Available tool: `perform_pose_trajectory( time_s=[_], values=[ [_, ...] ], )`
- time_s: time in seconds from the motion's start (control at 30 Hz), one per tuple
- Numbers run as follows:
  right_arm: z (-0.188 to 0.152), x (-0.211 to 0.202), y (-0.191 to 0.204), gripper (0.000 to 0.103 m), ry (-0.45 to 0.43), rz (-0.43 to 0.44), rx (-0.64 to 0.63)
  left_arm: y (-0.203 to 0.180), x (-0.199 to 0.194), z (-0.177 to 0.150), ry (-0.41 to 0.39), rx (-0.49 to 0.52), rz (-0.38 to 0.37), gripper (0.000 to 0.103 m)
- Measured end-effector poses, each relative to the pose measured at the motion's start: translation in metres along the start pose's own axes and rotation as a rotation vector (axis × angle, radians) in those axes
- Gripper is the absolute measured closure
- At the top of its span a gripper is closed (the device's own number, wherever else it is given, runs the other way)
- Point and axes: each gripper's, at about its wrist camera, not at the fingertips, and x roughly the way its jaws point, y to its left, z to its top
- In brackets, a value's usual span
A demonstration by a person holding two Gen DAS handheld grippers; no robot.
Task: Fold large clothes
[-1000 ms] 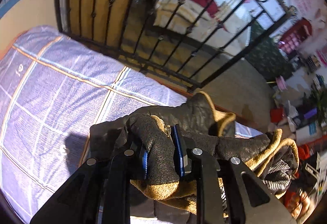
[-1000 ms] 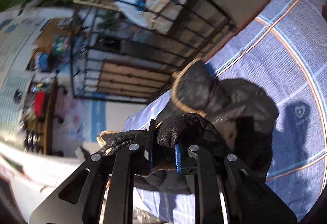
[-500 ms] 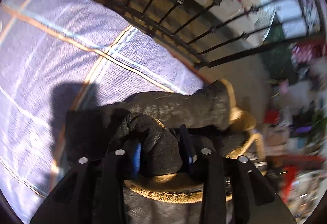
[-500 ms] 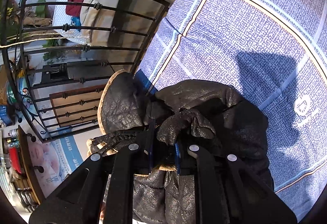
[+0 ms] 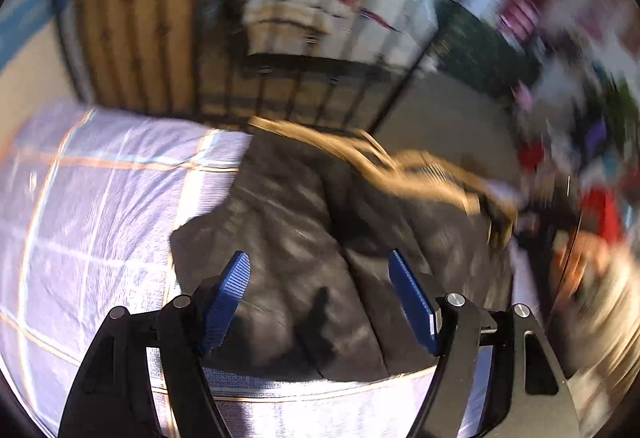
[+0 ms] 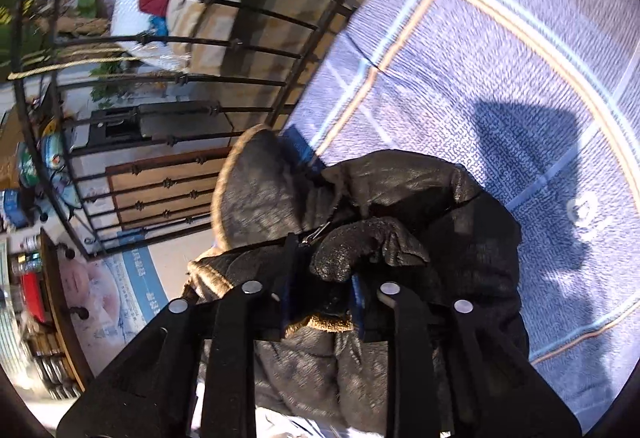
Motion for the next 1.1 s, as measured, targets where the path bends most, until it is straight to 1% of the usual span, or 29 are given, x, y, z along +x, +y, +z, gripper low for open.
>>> perform_pose_trajectory(
  time_s=[0.03, 0.07, 0.1, 0.13, 0.17, 0.2, 0.23, 0.27, 0.3, 0.33, 0.37, 0.4, 0.43, 0.47, 0.53, 0.57, 0.6, 0.67, 0.7, 0.73, 0.8, 0.83, 0.87, 0.9, 0.93, 0.97, 1.03, 1.07, 1.1],
  values=[
    [-0.001, -0.005, 0.001, 0.07, 0.0, 0.017, -0.003, -0.022, 0.007, -0.015, 0.003, 0.075, 0.007, 0.032],
    [-0.002, -0.01, 0.001, 0.064, 0.002, 0.044, 0.007, -0.039, 0.018, -0.027, 0.026, 0.129, 0.003, 0.032],
    [-0.002, -0.013, -0.002, 0.06, 0.005, 0.066, 0.02, -0.053, 0.031, -0.036, 0.06, 0.17, 0.005, 0.032],
    [-0.002, -0.017, -0.006, 0.051, 0.006, 0.119, 0.064, -0.064, 0.045, -0.043, 0.092, 0.198, 0.018, 0.032],
    [-0.002, -0.021, -0.009, 0.048, 0.005, 0.158, 0.101, -0.071, 0.057, -0.047, 0.106, 0.211, 0.026, 0.033],
    [-0.003, -0.023, -0.009, 0.048, 0.001, 0.173, 0.121, -0.076, 0.064, -0.045, 0.102, 0.217, 0.029, 0.033],
    [-0.004, -0.029, -0.009, 0.047, -0.017, 0.194, 0.132, -0.076, 0.071, -0.041, 0.089, 0.218, 0.045, 0.032],
    [-0.005, -0.038, -0.006, 0.047, -0.045, 0.199, 0.111, -0.074, 0.077, -0.034, 0.077, 0.208, 0.069, 0.032],
    [-0.008, -0.049, 0.001, 0.046, -0.085, 0.17, 0.064, -0.069, 0.086, -0.024, 0.075, 0.185, 0.089, 0.032],
    [-0.013, -0.061, 0.011, 0.045, -0.13, 0.131, 0.0, -0.062, 0.096, -0.014, 0.091, 0.156, 0.092, 0.032],
    [-0.02, -0.068, 0.021, 0.038, -0.163, 0.103, -0.06, -0.053, 0.106, -0.003, 0.113, 0.118, 0.087, 0.032],
    [-0.03, -0.075, 0.035, 0.036, -0.197, 0.063, -0.158, -0.048, 0.114, 0.005, 0.132, 0.089, 0.079, 0.032],
    [-0.049, -0.078, 0.055, 0.036, -0.216, -0.013, -0.316, -0.042, 0.124, 0.014, 0.153, 0.073, 0.073, 0.032],
    [-0.064, -0.073, 0.067, 0.036, -0.204, -0.066, -0.425, -0.037, 0.133, 0.022, 0.174, 0.065, 0.071, 0.032],
    [-0.105, -0.049, 0.088, 0.036, -0.12, -0.182, -0.665, -0.031, 0.146, 0.033, 0.196, 0.044, 0.074, 0.031],
    [-0.119, -0.037, 0.092, 0.036, -0.092, -0.233, -0.733, -0.032, 0.153, 0.04, 0.216, 0.03, 0.067, 0.031],
    [-0.142, -0.016, 0.094, 0.036, -0.055, -0.319, -0.833, -0.031, 0.157, 0.041, 0.237, 0.015, 0.065, 0.03],
    [-0.165, 0.013, 0.087, 0.036, -0.04, -0.416, -0.934, -0.028, 0.168, 0.039, 0.269, -0.007, 0.072, 0.027],
    [-0.169, 0.028, 0.081, 0.036, -0.049, -0.479, -0.954, -0.029, 0.171, 0.038, 0.272, -0.001, 0.072, 0.025],
    [-0.169, 0.039, 0.076, 0.036, -0.056, -0.52, -0.959, -0.029, 0.172, 0.039, 0.271, 0.009, 0.073, 0.025],
    [-0.159, 0.058, 0.069, 0.036, -0.035, -0.572, -0.93, -0.032, 0.174, 0.041, 0.266, 0.017, 0.069, 0.025],
    [-0.153, 0.066, 0.068, 0.035, -0.024, -0.596, -0.907, -0.031, 0.172, 0.042, 0.262, 0.005, 0.066, 0.025],
    [-0.148, 0.071, 0.069, 0.032, -0.02, -0.61, -0.895, -0.033, 0.167, 0.045, 0.245, -0.017, 0.062, 0.025],
    [-0.145, 0.077, 0.07, 0.031, -0.01, -0.622, -0.893, -0.03, 0.152, 0.047, 0.206, -0.045, 0.044, 0.025],
    [-0.142, 0.084, 0.07, 0.03, 0.011, -0.643, -0.895, -0.03, 0.139, 0.046, 0.169, -0.057, 0.029, 0.025],
    [-0.138, 0.091, 0.07, 0.029, 0.033, -0.658, -0.893, -0.03, 0.125, 0.042, 0.133, -0.053, 0.034, 0.025],
    [-0.129, 0.1, 0.068, 0.029, 0.074, -0.678, -0.864, -0.031, 0.1, 0.034, 0.056, -0.004, 0.08, 0.025],
    [-0.125, 0.102, 0.068, 0.028, 0.085, -0.682, -0.845, -0.03, 0.09, 0.029, 0.021, 0.029, 0.126, 0.024],
    [-0.122, 0.104, 0.068, 0.028, 0.092, -0.683, -0.831, -0.027, 0.086, 0.024, 0.002, 0.063, 0.188, 0.024]
  ],
)
